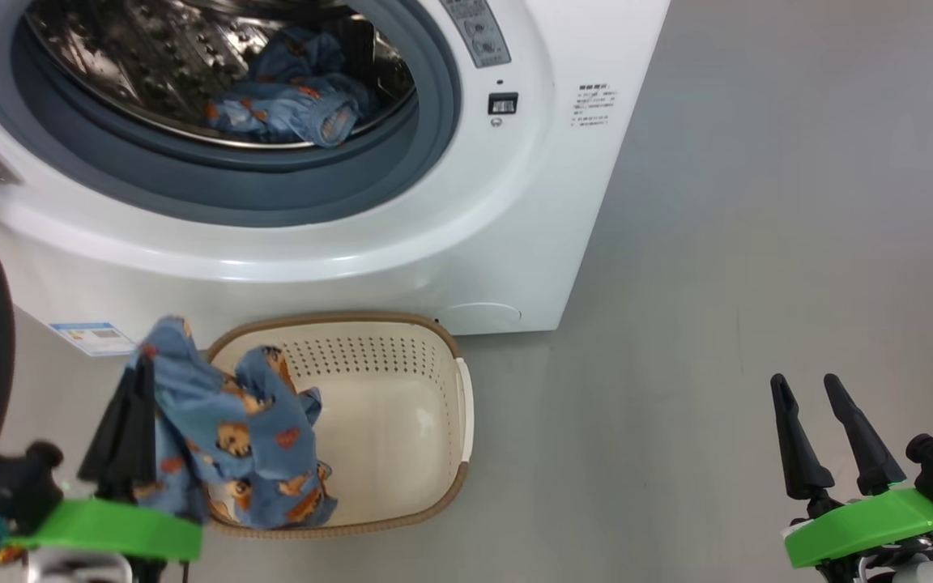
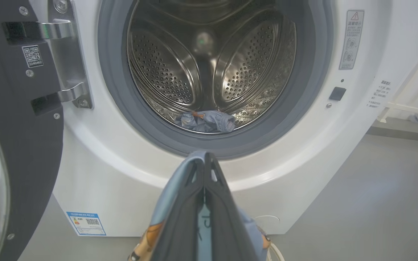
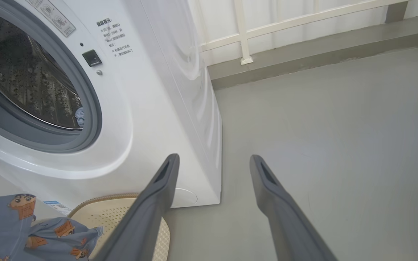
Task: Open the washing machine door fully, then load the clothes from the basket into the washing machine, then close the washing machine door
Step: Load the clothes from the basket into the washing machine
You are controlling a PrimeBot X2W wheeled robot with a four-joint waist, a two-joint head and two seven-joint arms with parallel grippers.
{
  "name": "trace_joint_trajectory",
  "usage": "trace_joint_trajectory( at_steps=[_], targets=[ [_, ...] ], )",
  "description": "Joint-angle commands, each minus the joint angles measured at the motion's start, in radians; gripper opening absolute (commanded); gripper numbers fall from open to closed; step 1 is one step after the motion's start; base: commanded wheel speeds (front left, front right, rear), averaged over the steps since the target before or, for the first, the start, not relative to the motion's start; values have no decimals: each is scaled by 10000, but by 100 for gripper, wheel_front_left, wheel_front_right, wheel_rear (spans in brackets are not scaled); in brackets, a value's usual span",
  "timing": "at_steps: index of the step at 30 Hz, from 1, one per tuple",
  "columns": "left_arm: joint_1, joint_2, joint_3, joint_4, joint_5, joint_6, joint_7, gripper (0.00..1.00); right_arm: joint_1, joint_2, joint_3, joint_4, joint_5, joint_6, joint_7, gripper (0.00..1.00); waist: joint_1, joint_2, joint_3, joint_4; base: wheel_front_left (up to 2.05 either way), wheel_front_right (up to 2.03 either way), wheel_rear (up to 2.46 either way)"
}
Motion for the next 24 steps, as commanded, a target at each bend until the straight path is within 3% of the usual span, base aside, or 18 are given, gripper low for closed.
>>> trace_joint_trajectory(
  at_steps=[1, 11, 13, 24],
  targets=[
    [-748, 359, 321, -289, -64, -15, -65, 0, -212, -7, 268, -272, -50, 16, -48, 100, 0, -1, 206, -93, 0, 0, 0],
    [-3201, 916, -93, -46, -94, -15, -65, 0, -638, 343, 296, -340, -129, 16, -48, 100, 0, -1, 968, -428, 0, 0, 0],
    [-4574, 1117, -292, 649, -159, -15, -65, 0, -885, 530, 377, -366, -167, 16, -48, 100, 0, -1, 1338, -666, 0, 0, 0],
    [-7821, 1624, -1022, 4167, -514, -15, -65, 0, -1524, 968, 717, -488, -223, 16, -48, 100, 0, -1, 2353, -1502, 0, 0, 0]
  ],
)
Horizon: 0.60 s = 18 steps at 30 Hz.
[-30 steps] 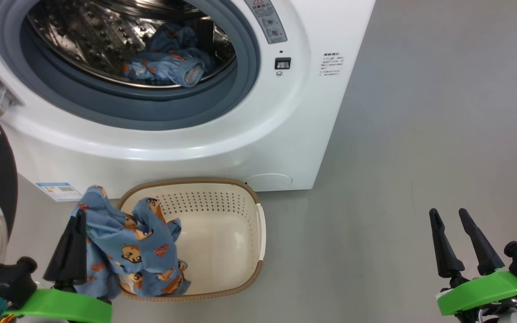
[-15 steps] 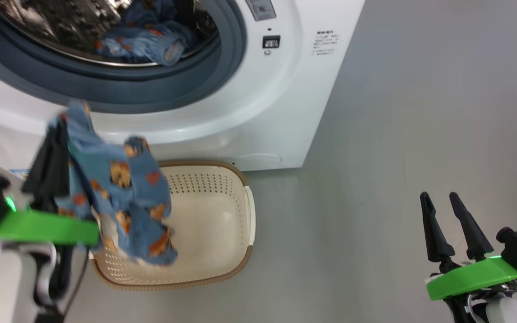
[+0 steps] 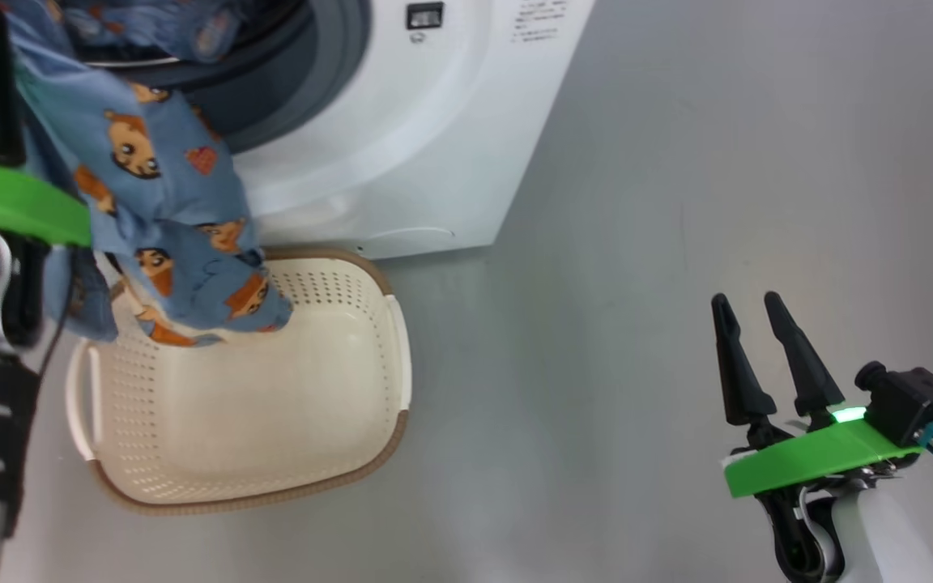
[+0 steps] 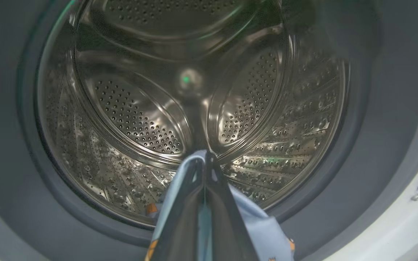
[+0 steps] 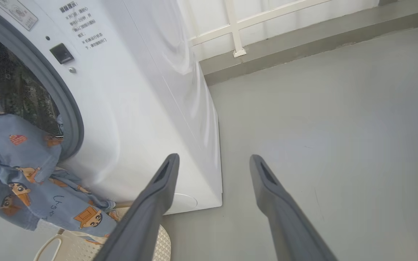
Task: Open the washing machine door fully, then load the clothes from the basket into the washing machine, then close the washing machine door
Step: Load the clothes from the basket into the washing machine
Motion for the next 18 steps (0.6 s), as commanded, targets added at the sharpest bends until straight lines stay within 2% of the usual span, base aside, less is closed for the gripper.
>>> trace_joint_trajectory(
  at_steps=[1, 11, 18],
  targets=[
    [-442, 504, 166, 57, -126, -15, -53, 0, -103, 54, 231, -256, -145, 16, -48, 100, 0, 0, 423, -415, 0, 0, 0],
    [-2036, 772, -543, 2806, -586, -15, -53, 0, -373, 297, 477, -294, -105, 16, -48, 100, 0, 0, 985, -1084, 0, 0, 0],
    [-3035, 968, -998, 3784, -627, -15, -53, 0, -425, 356, 620, -297, -57, 16, -48, 100, 0, 0, 1200, -1352, 0, 0, 0]
  ],
)
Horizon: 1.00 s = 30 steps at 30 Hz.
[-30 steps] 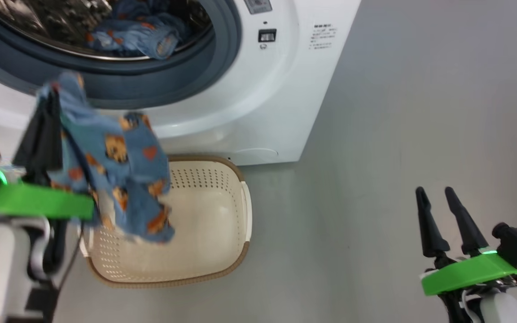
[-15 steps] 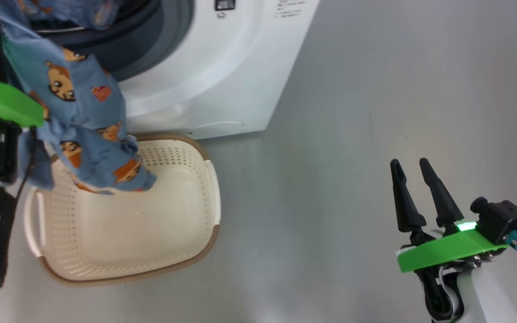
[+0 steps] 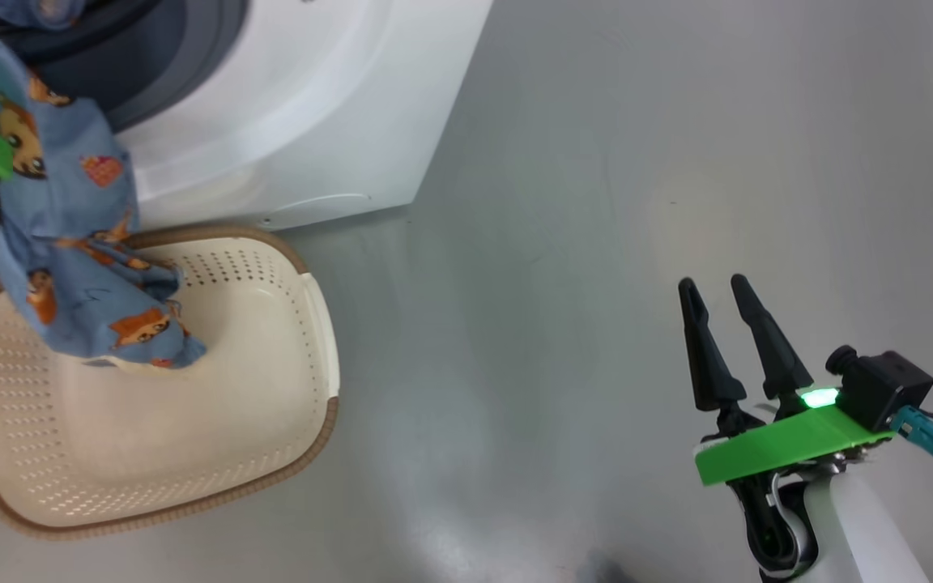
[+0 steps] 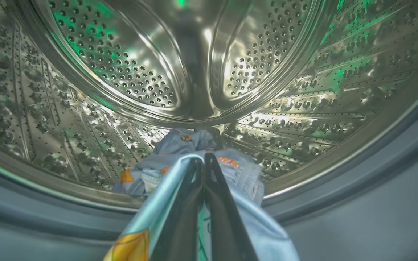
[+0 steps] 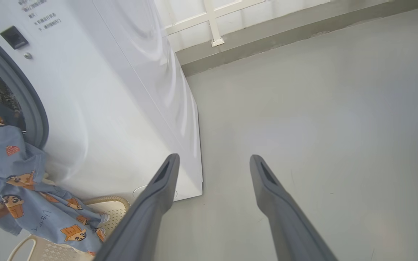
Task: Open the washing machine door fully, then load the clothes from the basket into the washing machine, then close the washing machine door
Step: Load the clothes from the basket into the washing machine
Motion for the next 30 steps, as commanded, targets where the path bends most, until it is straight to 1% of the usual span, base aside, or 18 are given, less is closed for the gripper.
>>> trace_joint_trajectory(
  at_steps=[1, 4, 6, 7, 8, 13, 16, 18, 20, 22, 24, 25, 26, 27, 29, 30],
  targets=[
    [-611, 638, 80, -99, 41, -15, -53, 0, -154, 15, 269, -242, -54, 16, -48, 100, 0, 0, 177, -189, 0, 0, 0],
    [-935, 756, 117, -207, 249, -15, -53, 0, -181, 21, 298, -255, -40, 16, -48, 100, 0, 0, 238, -239, 0, 0, 0],
    [-1356, 885, 547, -814, 647, 1, -53, 0, -231, 25, 350, -299, 42, 16, -48, 100, 0, 0, 364, -297, 0, 0, 0],
    [-1356, 885, 547, -814, 647, 1, -53, 0, -231, 25, 350, -299, 42, 16, -48, 100, 0, 0, 364, -297, 0, 0, 0],
    [-1436, 884, 769, -1080, 779, 31, -53, 0, -254, 26, 364, -314, 81, 16, -48, 100, 0, 0, 405, -307, 0, 0, 0],
    [-1365, 756, 1810, -2409, 1621, 69, -53, 0, -339, 28, 424, -335, 222, 16, -48, 100, 0, 0, 547, -352, 0, 0, 0],
    [-1092, 570, 2247, -2776, 2033, 44, -53, 0, -388, 28, 475, -325, 288, 16, -48, 100, 0, 0, 593, -381, 0, 0, 0],
    [-885, 429, 2305, -2497, 2178, 21, -53, 0, -402, 28, 511, -310, 321, 16, -48, 100, 0, 0, 594, -385, 0, 0, 0],
    [-814, 308, 2211, -1865, 2167, 1, -53, 0, -396, 28, 536, -294, 330, 16, -48, 100, 0, 0, 575, -382, 0, 0, 0],
    [-858, 184, 1928, -1221, 2044, -7, -53, 0, -380, 29, 546, -277, 330, 16, -48, 100, 0, 0, 548, -364, 0, 0, 0],
    [-1009, 179, 1467, -657, 1920, -10, -53, 0, -361, 29, 543, -262, 321, 16, -48, 100, 0, 0, 525, -336, 0, 0, 0],
    [-1098, 185, 1330, -394, 1800, -11, -53, 8, -361, 29, 545, -255, 321, 16, -48, 100, 0, 0, 511, -328, 0, 0, 0],
    [-1170, 165, 1190, -37, 1635, -12, -33, 31, -358, 29, 548, -246, 319, 16, -48, 100, 0, 0, 484, -318, 0, 0, 0],
    [-1276, 168, 961, 229, 1549, -12, -31, 47, -355, 29, 552, -238, 315, 16, -48, 100, 0, 0, 466, -307, 0, 0, 0],
    [-1477, 179, 614, 735, 1316, -13, 72, 98, -354, 29, 561, -231, 314, 16, -48, 100, 0, 0, 431, -284, 0, 0, 0],
    [-1576, 173, 451, 927, 1198, -13, 132, 100, -352, 29, 561, -229, 314, 16, -48, 100, 0, 0, 418, -270, 0, 0, 0]
  ],
)
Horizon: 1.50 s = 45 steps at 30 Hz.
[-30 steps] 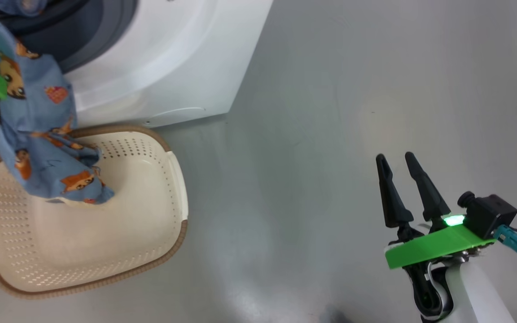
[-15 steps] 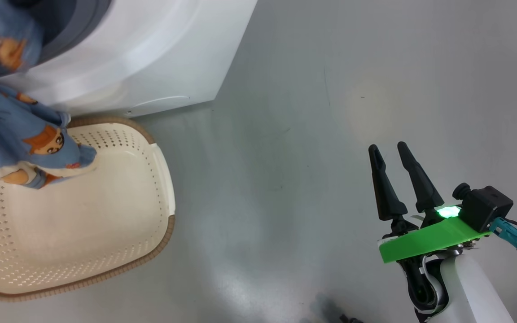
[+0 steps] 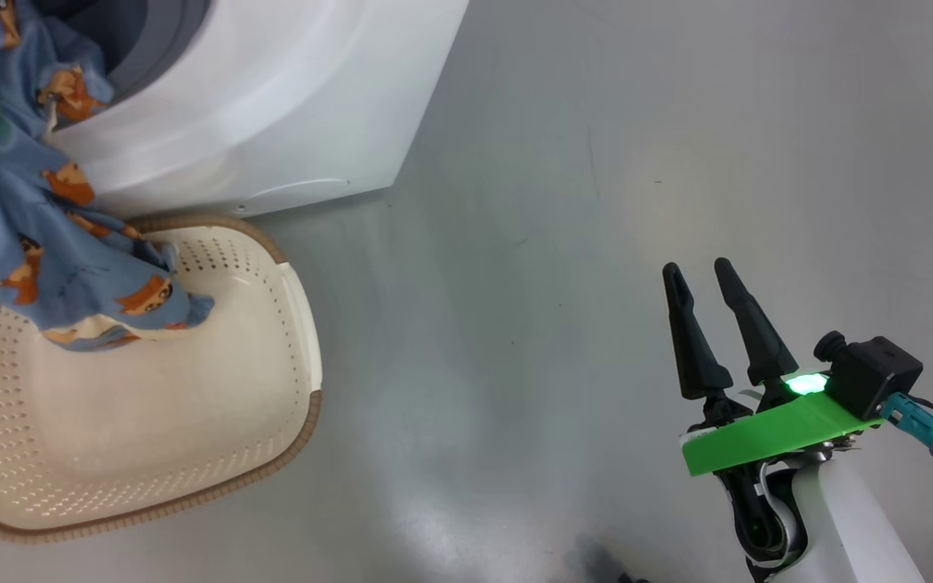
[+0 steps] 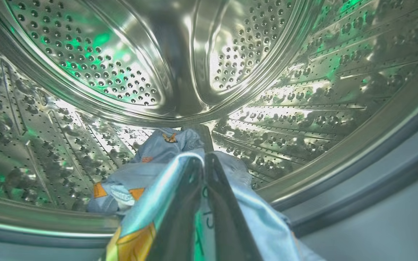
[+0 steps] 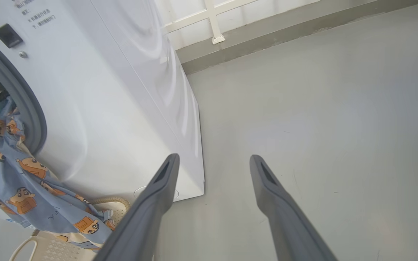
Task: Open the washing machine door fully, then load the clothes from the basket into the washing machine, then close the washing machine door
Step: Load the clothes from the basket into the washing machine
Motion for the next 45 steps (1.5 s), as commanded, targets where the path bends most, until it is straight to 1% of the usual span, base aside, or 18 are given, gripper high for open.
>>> trace_joint_trajectory(
  at_steps=[1, 6, 13, 22, 25, 29, 30, 38, 45],
  targets=[
    [-381, 465, -74, -37, -187, -15, -9, 100, 13, -15, 230, -180, 58, 16, -48, 100, 0, -1, -22, 39, 0, 0, 0],
    [-641, 462, -759, 530, -678, -16, 80, 100, 25, -15, 223, -163, 36, 16, -48, 100, 0, -1, -86, 125, 0, 0, 0],
    [-655, 484, -1406, 768, -1379, -16, -22, 100, -8, -15, 200, -145, 9, 16, -48, 100, 0, -1, -167, 228, 0, 0, 0],
    [-233, 444, -1549, 198, -2228, -17, -180, 100, 15, -15, 64, -140, -105, 16, -48, 100, 0, -1, -258, 446, 0, 0, 0],
    [118, 485, -1245, -472, -2371, -17, -184, 100, -1, -15, -16, -154, -155, 16, -48, 100, 0, -1, -281, 556, 0, 0, 0],
    [861, 390, -711, -1424, -2181, -17, -186, 100, -1, -15, -124, -156, -244, 16, -48, 100, 0, -1, -385, 729, 0, 0, 0],
    [1305, 285, -361, -1899, -1989, -17, -187, 100, 12, -15, -189, -149, -292, 16, -48, 100, 0, -1, -458, 824, 0, 0, 0],
    [3187, -241, 748, -3514, -757, -17, -188, 100, 117, -59, -487, -141, -494, 16, -48, 100, 0, -1, -770, 1246, 0, 0, 0],
    [4902, -662, 1510, -4560, -236, -17, -188, 100, 404, -240, -697, -123, -513, 16, -48, 100, 0, -1, -1242, 1558, 0, 0, 0]
  ],
)
